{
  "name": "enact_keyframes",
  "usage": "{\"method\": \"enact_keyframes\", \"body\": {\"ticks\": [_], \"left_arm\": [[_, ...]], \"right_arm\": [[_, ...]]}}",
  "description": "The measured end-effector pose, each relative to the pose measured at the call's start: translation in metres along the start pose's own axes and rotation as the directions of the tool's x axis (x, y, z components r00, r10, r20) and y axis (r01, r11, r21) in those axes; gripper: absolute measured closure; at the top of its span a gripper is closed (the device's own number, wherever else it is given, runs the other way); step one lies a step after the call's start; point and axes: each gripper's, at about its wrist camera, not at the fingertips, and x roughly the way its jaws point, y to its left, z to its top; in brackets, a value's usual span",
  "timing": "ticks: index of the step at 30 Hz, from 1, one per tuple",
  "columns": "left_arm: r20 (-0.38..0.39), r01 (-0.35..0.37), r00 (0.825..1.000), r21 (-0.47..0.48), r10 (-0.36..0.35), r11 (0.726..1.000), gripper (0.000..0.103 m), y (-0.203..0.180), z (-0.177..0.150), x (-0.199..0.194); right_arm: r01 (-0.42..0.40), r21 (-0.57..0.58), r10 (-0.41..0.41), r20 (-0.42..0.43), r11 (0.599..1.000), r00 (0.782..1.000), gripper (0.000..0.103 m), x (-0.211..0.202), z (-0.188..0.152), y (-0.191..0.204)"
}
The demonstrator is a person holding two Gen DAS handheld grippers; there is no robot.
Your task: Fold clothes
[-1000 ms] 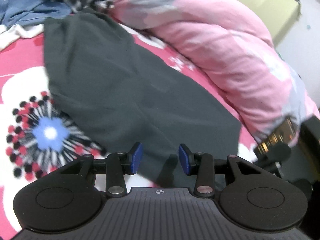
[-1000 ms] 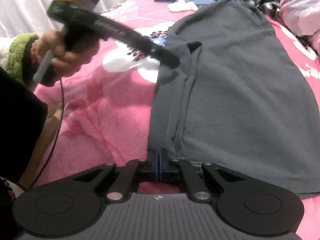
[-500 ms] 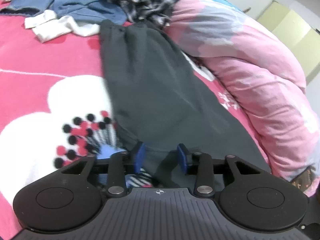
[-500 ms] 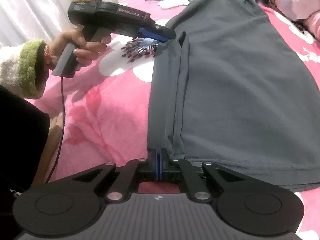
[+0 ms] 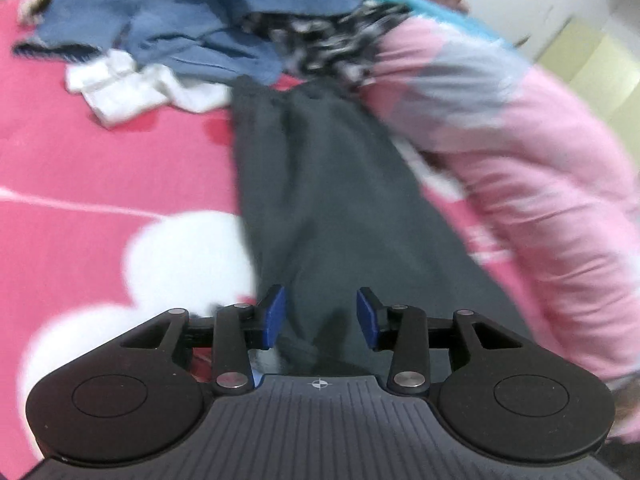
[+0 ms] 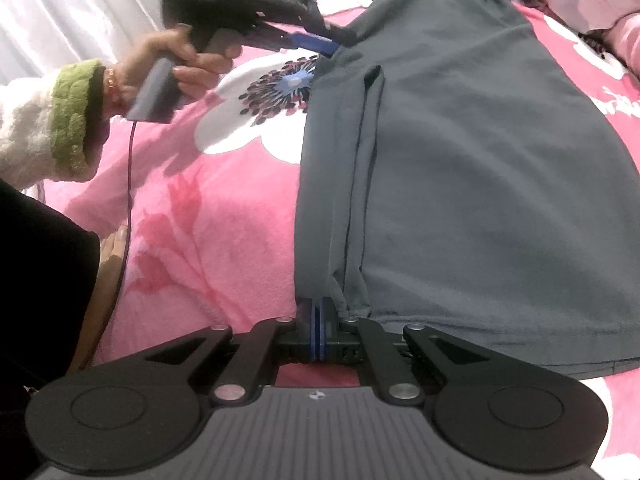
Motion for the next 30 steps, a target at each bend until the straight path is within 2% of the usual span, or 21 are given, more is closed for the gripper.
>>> {"method": "enact_keyframes", "body": {"ticks": [3, 6, 14, 19, 21, 24, 30], "left_arm": [[0.032, -0.015, 0.999, -0.084, 0.018, 0.996, 0.065, 0.017, 0.003, -0.001], [0.056, -0.007, 0.998, -0.117, 0.014, 0.993, 0.064, 0.024, 0.010, -0.004], [0.105, 0.043, 0.994, -0.066, -0.036, 0.997, 0.063, 0.016, 0.045, 0.002], [0.076, -0.002, 0.997, -0.027, 0.004, 1.000, 0.063, 0.012, 0.066, 0.041], [0.043, -0.061, 0.997, -0.042, 0.062, 0.997, 0.063, 0.017, 0.073, 0.062], [0.050, -0.103, 0.993, -0.090, 0.108, 0.991, 0.063, 0.025, 0.084, 0.075], [0.146, -0.112, 0.982, -0.087, 0.124, 0.990, 0.062, 0.018, 0.084, 0.018]], "right_arm": [[0.000, 0.005, 0.000, 0.001, 1.000, 1.000, 0.102, 0.000, 0.000, 0.000], [-0.004, 0.006, 0.004, -0.002, 1.000, 1.000, 0.102, 0.000, 0.000, -0.001], [-0.005, 0.018, 0.005, -0.007, 1.000, 1.000, 0.102, 0.001, 0.001, -0.002], [-0.022, 0.046, 0.023, -0.019, 0.999, 1.000, 0.102, 0.004, 0.003, -0.004], [-0.028, 0.056, 0.029, -0.023, 0.998, 0.999, 0.102, 0.006, 0.004, -0.005], [-0.036, 0.077, 0.038, -0.021, 0.996, 0.999, 0.102, 0.007, 0.004, -0.007], [-0.045, 0.090, 0.046, -0.012, 0.995, 0.999, 0.102, 0.007, 0.003, -0.009]]}}
